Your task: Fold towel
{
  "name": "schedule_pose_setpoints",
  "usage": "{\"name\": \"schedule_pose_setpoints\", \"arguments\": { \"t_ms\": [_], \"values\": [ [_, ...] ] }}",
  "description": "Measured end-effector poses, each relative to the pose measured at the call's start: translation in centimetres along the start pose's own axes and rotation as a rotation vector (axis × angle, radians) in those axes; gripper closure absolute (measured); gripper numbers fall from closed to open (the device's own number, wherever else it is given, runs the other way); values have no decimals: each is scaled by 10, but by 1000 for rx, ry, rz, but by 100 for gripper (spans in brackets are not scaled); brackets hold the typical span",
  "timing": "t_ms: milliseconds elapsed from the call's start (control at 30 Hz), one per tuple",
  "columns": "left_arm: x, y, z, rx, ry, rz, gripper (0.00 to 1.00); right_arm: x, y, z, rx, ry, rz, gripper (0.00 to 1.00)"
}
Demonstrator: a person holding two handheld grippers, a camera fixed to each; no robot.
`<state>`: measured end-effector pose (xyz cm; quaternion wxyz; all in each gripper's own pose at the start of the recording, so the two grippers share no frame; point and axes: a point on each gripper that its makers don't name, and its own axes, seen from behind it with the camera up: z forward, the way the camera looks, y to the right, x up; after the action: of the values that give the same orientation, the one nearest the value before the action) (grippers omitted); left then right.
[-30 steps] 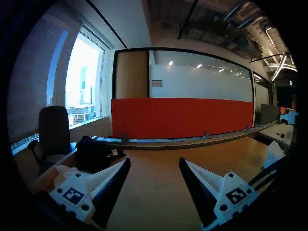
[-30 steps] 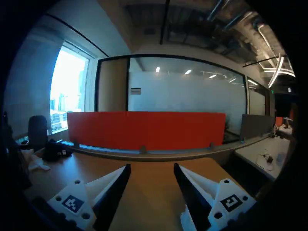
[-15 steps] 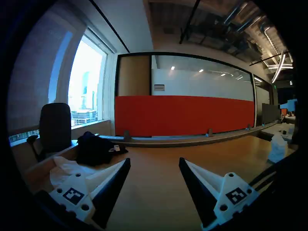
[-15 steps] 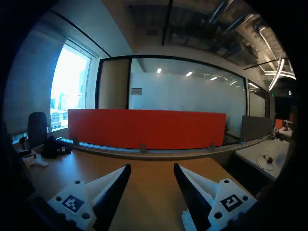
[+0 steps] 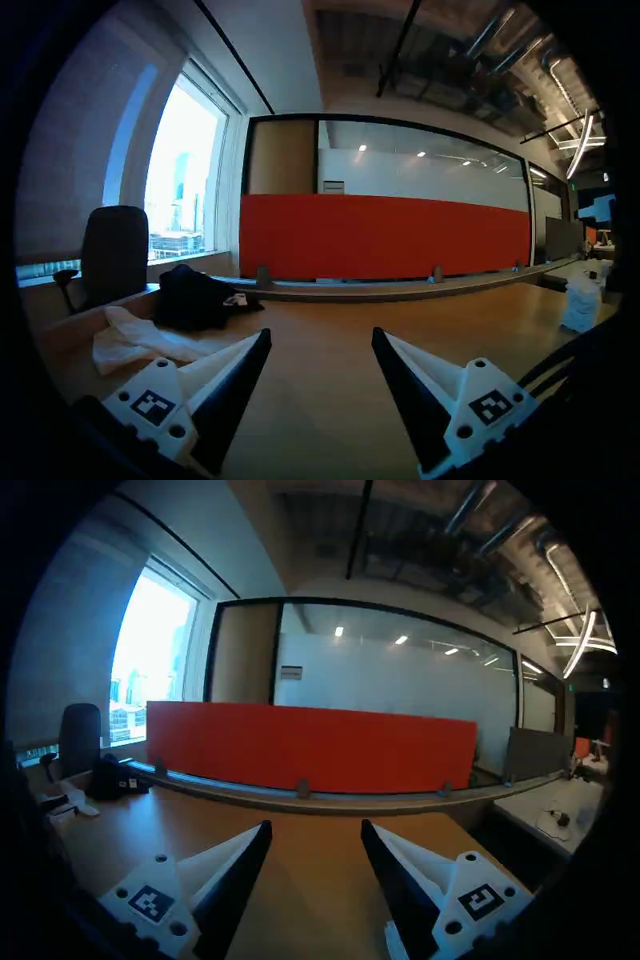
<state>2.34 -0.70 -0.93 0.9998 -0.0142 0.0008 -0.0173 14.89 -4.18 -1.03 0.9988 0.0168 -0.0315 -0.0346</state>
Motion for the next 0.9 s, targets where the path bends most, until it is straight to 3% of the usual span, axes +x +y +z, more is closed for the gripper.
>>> {"name": "schedule_pose_setpoints", "arguments": {
  "t_ms": [300, 900],
  "values": [
    [-15, 11, 3, -3, 4, 9, 6, -13, 7, 2, 1, 3, 6, 14],
    [-24, 11, 8, 4, -1, 34, 6, -22, 20, 10, -3, 2, 19, 14]
  ]
}}
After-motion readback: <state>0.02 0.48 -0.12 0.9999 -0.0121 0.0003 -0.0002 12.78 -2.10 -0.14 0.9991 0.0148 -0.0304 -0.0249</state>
